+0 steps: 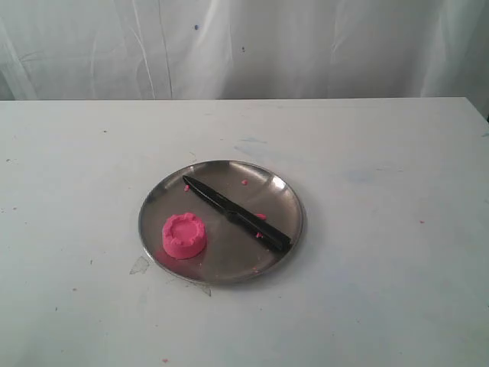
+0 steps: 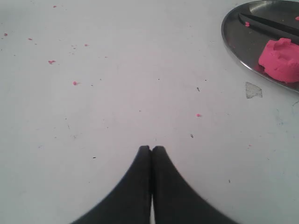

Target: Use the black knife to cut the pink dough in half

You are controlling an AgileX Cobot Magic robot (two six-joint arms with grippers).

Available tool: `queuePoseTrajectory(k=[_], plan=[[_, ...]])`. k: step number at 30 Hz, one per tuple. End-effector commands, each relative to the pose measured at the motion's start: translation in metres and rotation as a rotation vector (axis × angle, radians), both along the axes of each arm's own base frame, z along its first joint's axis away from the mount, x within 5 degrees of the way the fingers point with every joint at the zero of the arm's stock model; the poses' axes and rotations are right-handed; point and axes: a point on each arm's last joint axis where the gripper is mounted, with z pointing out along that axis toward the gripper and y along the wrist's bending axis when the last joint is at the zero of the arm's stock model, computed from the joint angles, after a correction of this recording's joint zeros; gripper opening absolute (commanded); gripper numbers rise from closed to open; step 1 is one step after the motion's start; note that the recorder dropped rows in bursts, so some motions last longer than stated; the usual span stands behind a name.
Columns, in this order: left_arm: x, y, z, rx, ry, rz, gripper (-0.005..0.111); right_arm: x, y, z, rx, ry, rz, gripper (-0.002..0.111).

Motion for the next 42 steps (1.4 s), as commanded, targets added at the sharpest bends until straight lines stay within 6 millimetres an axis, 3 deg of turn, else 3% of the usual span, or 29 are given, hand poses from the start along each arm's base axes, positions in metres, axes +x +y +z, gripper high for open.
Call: queuePoseTrajectory(k=[1, 11, 20, 25, 27, 30, 35, 42], plan=[[-0.001, -0.001, -0.002, -0.008, 0.009, -0.01, 0.0, 0.0, 0.0, 0.001, 0.002, -0.019, -0.004, 0.0], [-0.001, -0.001, -0.002, -0.008, 0.009, -0.01, 0.0, 0.0, 0.0, 0.001, 0.002, -0.019, -0.004, 0.0], [-0.001, -0.001, -0.002, -0.008, 0.009, -0.01, 0.0, 0.001, 0.001, 0.018, -0.011, -0.208, 0.006, 0.0], [-0.001, -0.001, -0.002, -0.008, 0.009, -0.01, 0.0, -0.005, 0.002, 0.05, 0.113, -0.555, 0.028, 0.0], [-0.001, -0.001, -0.002, -0.008, 0.009, -0.01, 0.0, -0.014, 0.002, 0.067, 0.267, -0.76, 0.073, 0.0], [-0.001, -0.001, -0.002, -0.008, 0.009, -0.01, 0.0, -0.035, 0.001, 0.1, 0.3, -1.054, 0.125, 0.0], [-0.001, -0.001, -0.002, -0.008, 0.009, -0.01, 0.0, -0.049, 0.003, 0.14, 0.231, -1.079, 0.138, 0.0], [-0.001, -0.001, -0.002, -0.008, 0.009, -0.01, 0.0, -0.055, 0.006, 0.165, -0.054, -0.901, 0.076, 0.0]])
